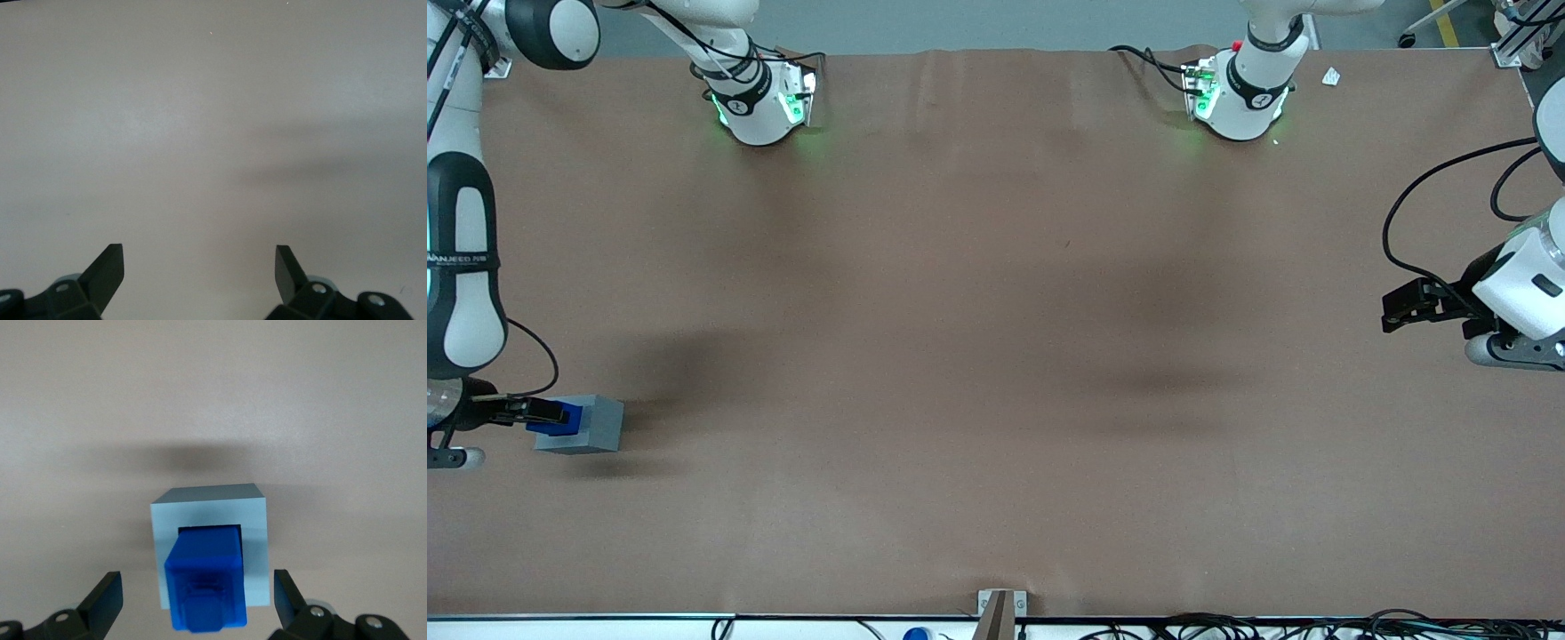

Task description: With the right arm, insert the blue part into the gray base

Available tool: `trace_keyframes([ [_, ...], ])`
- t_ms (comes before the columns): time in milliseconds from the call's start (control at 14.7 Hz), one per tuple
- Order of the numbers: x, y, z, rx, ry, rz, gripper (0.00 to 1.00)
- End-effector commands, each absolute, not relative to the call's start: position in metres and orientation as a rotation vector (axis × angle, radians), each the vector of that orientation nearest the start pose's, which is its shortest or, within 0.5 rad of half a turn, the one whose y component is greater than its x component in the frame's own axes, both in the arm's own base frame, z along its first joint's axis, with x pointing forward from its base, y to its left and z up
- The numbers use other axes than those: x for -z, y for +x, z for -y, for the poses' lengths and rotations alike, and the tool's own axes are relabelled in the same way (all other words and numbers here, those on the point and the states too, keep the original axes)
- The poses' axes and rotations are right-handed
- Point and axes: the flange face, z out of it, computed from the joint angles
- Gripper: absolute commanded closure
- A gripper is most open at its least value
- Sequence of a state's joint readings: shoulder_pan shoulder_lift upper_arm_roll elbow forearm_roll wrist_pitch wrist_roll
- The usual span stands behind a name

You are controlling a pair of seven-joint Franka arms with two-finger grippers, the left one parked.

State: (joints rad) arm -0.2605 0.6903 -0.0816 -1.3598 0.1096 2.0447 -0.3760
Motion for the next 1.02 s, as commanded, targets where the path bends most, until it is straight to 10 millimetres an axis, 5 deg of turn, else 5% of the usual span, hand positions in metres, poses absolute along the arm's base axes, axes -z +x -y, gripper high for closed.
trace_keyframes([
  [0,-0.356,0.663,0.215,0.047,-3.044,-0.048,0.00],
  [543,-0.523,0.565,0.119,0.076,-3.015,-0.098,0.00],
  [746,-0.564,0.548,0.086,0.064,-3.078,-0.078,0.00],
  [950,-0.581,0.547,0.048,0.032,-3.131,-0.155,0.00],
])
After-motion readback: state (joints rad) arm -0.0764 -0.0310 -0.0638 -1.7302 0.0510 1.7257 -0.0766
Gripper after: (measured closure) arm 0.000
